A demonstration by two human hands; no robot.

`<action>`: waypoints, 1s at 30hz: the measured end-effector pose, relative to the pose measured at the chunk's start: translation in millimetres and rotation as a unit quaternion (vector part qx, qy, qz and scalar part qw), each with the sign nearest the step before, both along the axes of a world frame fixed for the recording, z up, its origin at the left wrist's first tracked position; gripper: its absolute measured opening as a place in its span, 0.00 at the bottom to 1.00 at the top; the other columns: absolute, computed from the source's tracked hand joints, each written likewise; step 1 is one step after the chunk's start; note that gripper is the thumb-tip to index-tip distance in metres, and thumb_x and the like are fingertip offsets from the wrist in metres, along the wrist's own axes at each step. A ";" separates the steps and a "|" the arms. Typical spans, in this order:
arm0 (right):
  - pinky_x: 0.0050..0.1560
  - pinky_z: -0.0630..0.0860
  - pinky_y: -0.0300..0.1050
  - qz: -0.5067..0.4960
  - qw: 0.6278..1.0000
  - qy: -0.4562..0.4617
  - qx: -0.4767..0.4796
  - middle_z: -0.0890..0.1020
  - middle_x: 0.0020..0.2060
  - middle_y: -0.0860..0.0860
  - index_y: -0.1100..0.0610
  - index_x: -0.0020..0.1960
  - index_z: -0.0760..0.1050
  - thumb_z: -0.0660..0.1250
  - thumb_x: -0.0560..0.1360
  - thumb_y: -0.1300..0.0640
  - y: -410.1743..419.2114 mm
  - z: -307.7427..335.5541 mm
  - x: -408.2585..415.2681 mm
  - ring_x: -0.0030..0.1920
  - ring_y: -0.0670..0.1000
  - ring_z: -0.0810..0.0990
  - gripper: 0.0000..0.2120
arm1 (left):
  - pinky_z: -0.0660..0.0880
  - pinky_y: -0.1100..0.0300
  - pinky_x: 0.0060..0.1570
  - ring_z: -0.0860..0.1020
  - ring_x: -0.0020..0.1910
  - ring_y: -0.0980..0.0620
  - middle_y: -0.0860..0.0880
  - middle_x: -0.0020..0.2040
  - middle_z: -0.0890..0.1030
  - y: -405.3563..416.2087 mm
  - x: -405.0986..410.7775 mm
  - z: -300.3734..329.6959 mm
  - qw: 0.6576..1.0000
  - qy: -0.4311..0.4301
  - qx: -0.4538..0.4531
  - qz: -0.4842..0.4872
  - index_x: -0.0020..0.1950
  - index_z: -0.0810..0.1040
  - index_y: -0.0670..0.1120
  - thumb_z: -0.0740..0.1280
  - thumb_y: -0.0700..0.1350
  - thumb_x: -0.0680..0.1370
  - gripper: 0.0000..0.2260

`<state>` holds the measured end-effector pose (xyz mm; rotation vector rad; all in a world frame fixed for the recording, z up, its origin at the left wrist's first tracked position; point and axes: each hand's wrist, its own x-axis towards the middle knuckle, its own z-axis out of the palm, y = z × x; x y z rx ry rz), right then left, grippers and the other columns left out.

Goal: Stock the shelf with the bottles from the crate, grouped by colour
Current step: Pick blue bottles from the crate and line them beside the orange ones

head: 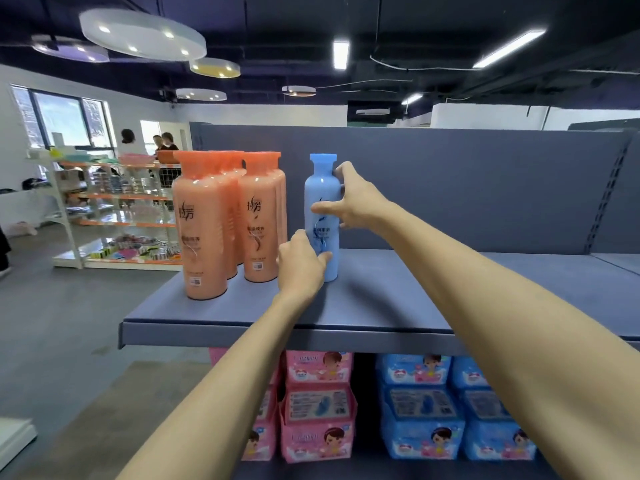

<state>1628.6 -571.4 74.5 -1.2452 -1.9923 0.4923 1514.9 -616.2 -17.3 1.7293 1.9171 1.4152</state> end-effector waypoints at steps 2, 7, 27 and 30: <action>0.46 0.83 0.59 -0.003 1.000 -0.004 0.001 0.77 0.55 0.56 0.53 0.60 0.61 0.75 0.73 0.50 15.4 0.3 -5.9 0.53 0.59 0.81 0.27 | 0.67 0.56 0.46 0.75 0.58 0.39 0.42 0.57 0.77 13.3 -1.5 2.8 1.000 -0.007 -0.014 0.007 0.59 0.73 0.40 0.71 0.45 0.76 0.16; 0.45 0.84 0.58 -0.006 1.000 -0.012 0.008 0.77 0.54 0.57 0.53 0.60 0.60 0.75 0.73 0.50 51.0 -1.7 -15.9 0.53 0.59 0.81 0.26 | 0.71 0.50 0.51 0.74 0.59 0.36 0.39 0.60 0.75 44.6 -1.3 7.2 0.999 -0.003 -0.038 0.028 0.61 0.70 0.38 0.69 0.43 0.78 0.15; 0.50 0.82 0.58 -0.031 0.998 -0.030 0.047 0.75 0.56 0.57 0.55 0.65 0.61 0.74 0.73 0.49 115.4 -7.8 -32.8 0.54 0.58 0.78 0.29 | 0.73 0.47 0.56 0.74 0.63 0.35 0.37 0.63 0.74 109.2 -3.9 10.0 0.997 -0.017 -0.058 0.055 0.64 0.69 0.37 0.67 0.41 0.79 0.16; 0.49 0.82 0.58 -0.029 0.998 -0.029 0.042 0.75 0.56 0.57 0.55 0.65 0.61 0.74 0.74 0.50 115.5 -8.5 -32.3 0.55 0.58 0.78 0.29 | 0.73 0.47 0.56 0.74 0.63 0.36 0.38 0.63 0.74 110.1 -3.9 8.4 0.997 -0.018 -0.056 0.055 0.64 0.69 0.37 0.67 0.42 0.79 0.17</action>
